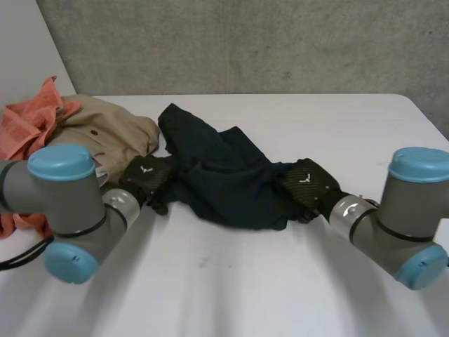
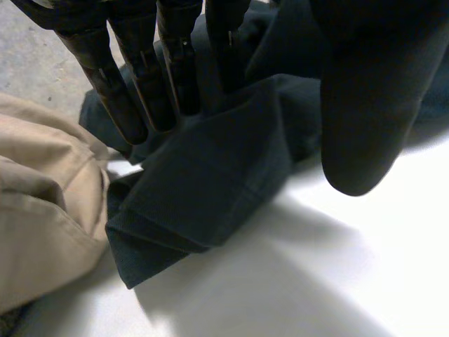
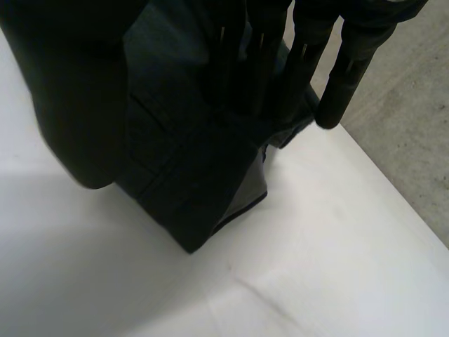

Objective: Fold the laundry.

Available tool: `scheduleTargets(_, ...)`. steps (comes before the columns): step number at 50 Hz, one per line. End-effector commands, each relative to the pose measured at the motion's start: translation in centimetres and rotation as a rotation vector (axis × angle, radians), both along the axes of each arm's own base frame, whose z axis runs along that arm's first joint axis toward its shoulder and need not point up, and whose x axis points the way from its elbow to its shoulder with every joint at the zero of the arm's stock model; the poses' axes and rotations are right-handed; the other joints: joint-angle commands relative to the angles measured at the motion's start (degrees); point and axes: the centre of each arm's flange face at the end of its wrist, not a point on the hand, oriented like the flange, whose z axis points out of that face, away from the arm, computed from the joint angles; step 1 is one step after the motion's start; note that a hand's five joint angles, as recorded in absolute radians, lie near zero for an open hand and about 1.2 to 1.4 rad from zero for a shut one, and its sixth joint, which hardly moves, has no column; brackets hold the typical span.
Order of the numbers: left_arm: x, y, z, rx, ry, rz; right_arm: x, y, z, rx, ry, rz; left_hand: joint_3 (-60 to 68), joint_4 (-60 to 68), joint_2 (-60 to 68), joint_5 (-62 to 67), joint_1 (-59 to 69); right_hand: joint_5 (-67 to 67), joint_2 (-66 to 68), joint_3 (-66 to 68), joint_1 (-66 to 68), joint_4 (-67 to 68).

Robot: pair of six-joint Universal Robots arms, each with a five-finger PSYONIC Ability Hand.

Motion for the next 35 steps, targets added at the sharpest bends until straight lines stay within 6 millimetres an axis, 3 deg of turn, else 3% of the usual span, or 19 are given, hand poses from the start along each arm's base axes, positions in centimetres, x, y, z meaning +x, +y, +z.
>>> scheduleTargets(1, -0.7, -2.9, -1.5, -0.057, -0.08, 0.034, 1.7, -1.6, -0.4, -0.054, 0.019, -0.063, 24.37, 25.17, 24.45, 25.23, 24.68, 47.19, 47.08, 47.14, 46.9, 47.16)
scheduleTargets(4, -0.9, -3.3, -1.4, -0.078, -0.097, 0.024, 1.8, -2.0, 0.4, -0.087, 0.013, -0.082, 49.18, 49.97, 49.25, 50.04, 49.49, 47.34, 47.23, 47.28, 47.05, 47.31)
scheduleTargets(8, -1.2, -3.4, -0.6, -0.112, -0.102, 0.017, 1.5, -2.0, 2.3, -0.129, -0.01, -0.103, 50.73, 51.52, 50.8, 51.59, 51.04, 47.34, 47.23, 47.28, 47.05, 47.31)
scheduleTargets(11, -1.5, -3.5, 1.2, -0.149, -0.079, 0.023, 1.2, -1.7, 4.7, -0.154, -0.043, -0.122, 50.73, 51.52, 50.8, 51.59, 51.04, 47.34, 47.23, 47.28, 47.05, 47.31)
scheduleTargets(15, -1.2, -2.7, 6.1, -0.232, -0.028, 0.028, 0.3, -0.8, 7.2, -0.144, -0.05, -0.146, 50.73, 51.52, 50.8, 51.59, 51.04, 47.34, 47.23, 47.28, 47.05, 47.31)
scheduleTargets(18, -0.4, -0.6, 10.7, -0.255, 0.024, 0.035, -0.7, 1.2, 11.2, -0.123, -0.045, -0.154, 50.73, 51.52, 50.8, 51.59, 51.04, 47.34, 47.23, 47.28, 47.05, 47.31)
scheduleTargets(21, 0.2, 0.9, 13.3, -0.249, 0.068, 0.041, -1.6, 2.1, 14.2, -0.145, -0.058, -0.17, 50.73, 51.52, 50.8, 51.59, 51.04, 47.34, 47.23, 47.28, 47.05, 47.31)
scheduleTargets(22, 0.7, 2.0, 15.1, -0.241, 0.104, 0.041, -2.5, 2.4, 16.0, -0.166, -0.068, -0.193, 50.73, 51.52, 50.8, 51.59, 51.04, 47.34, 47.23, 47.28, 47.05, 47.31)
scheduleTargets(26, 1.2, 4.2, 18.3, -0.231, 0.171, 0.01, -3.9, 3.5, 19.4, -0.215, -0.086, -0.231, 50.73, 51.52, 50.8, 51.59, 51.04, 47.34, 47.23, 47.28, 47.05, 47.31)
scheduleTargets(31, 1.4, 5.7, 19.8, -0.203, 0.201, -0.053, -5.0, 5.0, 22.1, -0.231, -0.085, -0.271, 50.73, 51.52, 50.8, 51.59, 51.04, 47.34, 47.23, 47.28, 47.05, 47.31)
scheduleTargets(35, 1.4, 5.9, 19.1, -0.159, 0.188, -0.064, -5.4, 4.8, 21.6, -0.187, -0.063, -0.285, 50.73, 51.52, 50.8, 51.59, 51.04, 47.34, 47.23, 47.28, 47.05, 47.31)
